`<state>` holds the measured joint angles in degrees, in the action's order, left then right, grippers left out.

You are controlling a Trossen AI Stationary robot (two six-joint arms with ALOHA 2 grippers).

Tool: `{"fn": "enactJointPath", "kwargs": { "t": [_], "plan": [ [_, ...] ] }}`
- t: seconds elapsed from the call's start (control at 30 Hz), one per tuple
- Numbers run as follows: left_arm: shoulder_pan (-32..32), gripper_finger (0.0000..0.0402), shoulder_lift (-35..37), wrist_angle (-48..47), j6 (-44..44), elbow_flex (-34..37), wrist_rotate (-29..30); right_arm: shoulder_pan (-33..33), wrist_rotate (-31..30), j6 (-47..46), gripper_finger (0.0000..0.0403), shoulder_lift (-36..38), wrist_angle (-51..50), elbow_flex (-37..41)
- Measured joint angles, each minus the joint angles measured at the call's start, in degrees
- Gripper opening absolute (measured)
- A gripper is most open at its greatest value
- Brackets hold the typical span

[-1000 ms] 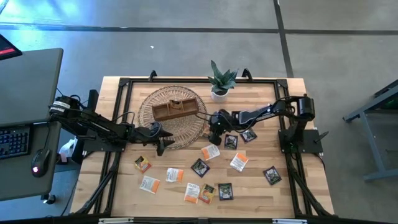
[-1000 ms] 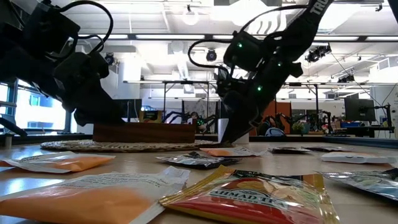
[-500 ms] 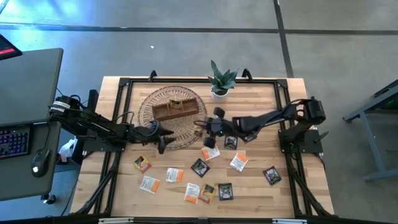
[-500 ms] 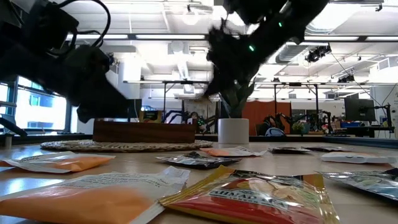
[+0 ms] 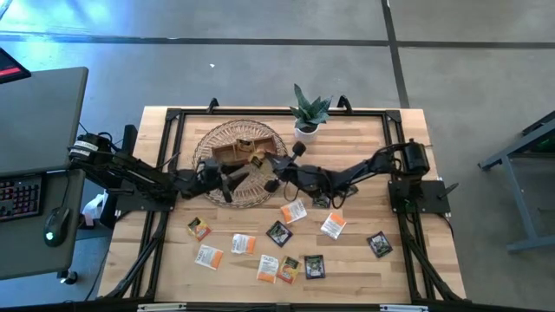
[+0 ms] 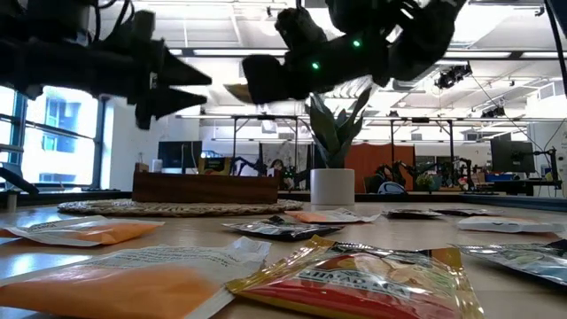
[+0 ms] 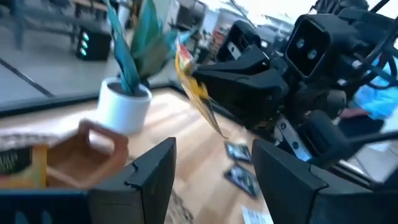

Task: Pick & Place Tea
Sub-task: Put the yellow tea bag into the middle section of the wooden organizer

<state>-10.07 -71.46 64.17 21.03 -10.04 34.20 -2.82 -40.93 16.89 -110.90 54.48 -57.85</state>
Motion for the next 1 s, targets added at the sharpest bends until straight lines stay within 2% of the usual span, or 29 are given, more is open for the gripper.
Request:
{"fn": "enactJointPath", "kwargs": {
  "t": [0.17,0.47,0.73,0.87,1.0],
  "plan": [
    [-0.02,0.0209,0.0,-0.9,-4.44,-4.13,-0.68,0.62,1.46,2.8,0.0002,0.08,-1.08,-2.37],
    [0.0,0.0209,0.0,-16.18,-2.27,-9.95,5.32,-0.01,3.54,2.9,0.0002,0.1,-1.42,-2.97],
    [0.0,0.0208,0.0,-14.74,-2.8,-10.84,7.23,0.03,5.79,2.67,0.0002,0.1,-1.03,-2.97],
    [1.08,0.0176,0.0,-13.33,-4.15,-10.85,7.0,0.03,8.56,2.68,0.0002,0.1,-1.03,-2.97],
    [3.18,0.0105,0.0,-14.25,-4.26,-10.85,4.51,0.03,7.75,2.68,0.0003,0.1,-1.05,-2.97]
  ]
}}
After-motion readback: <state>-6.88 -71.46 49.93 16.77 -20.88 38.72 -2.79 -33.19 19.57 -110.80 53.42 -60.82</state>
